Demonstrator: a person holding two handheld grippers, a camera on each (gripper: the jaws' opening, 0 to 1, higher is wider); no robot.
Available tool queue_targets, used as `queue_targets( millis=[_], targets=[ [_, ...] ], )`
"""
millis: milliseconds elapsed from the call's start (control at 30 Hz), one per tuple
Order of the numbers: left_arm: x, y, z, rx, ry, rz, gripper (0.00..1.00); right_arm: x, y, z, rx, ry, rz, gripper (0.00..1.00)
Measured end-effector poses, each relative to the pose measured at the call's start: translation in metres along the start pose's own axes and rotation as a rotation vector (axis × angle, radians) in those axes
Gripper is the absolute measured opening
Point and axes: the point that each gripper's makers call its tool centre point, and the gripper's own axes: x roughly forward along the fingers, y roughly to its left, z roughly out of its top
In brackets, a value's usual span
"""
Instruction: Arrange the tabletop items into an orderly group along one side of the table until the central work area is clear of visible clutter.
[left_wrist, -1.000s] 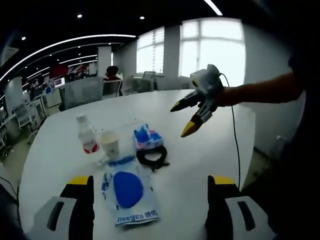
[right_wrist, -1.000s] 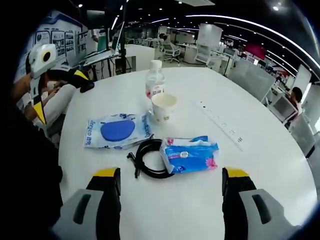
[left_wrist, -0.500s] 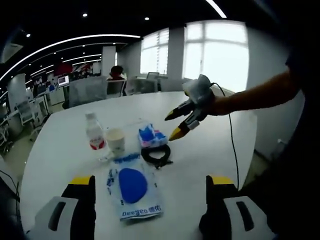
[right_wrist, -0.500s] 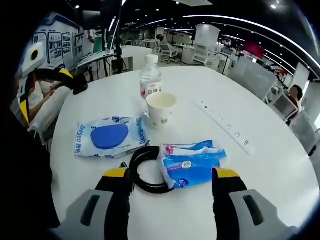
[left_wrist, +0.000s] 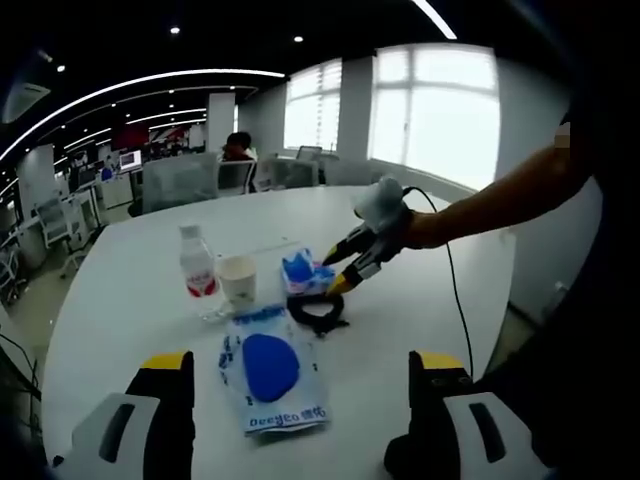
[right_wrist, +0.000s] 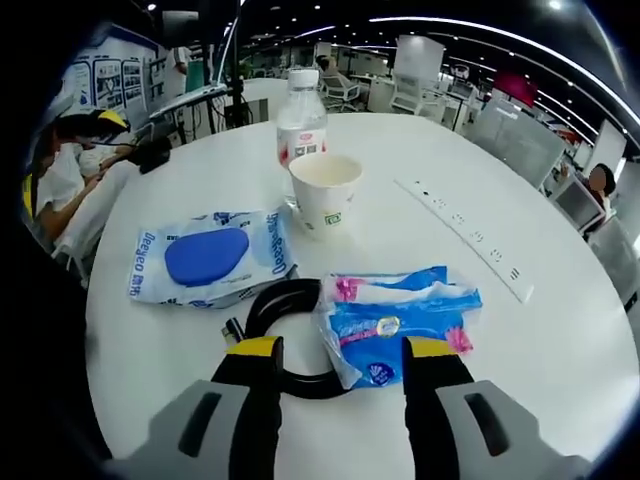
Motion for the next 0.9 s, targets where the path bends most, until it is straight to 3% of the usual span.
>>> queue_targets(
  millis=[200,367,900],
  targets=[
    [0.001,-0.001,-0.002,0.000,0.007,-0.011,0.85,0.003,0.006,-0.001,-0.030,0.014,-0.009,0.29],
    [0.002,-0.002,-0.002,0.004,0.012,-0.021,0.84,0.007,0.007,-0.010,-0.107,0.049,-0.013,0.15],
    [0.003,-0.004,-0.006,-0.002,0.021,-0.022,0.83,0.007,0.007,-0.011,-0.189,0.045,0.013,0.01]
  ],
)
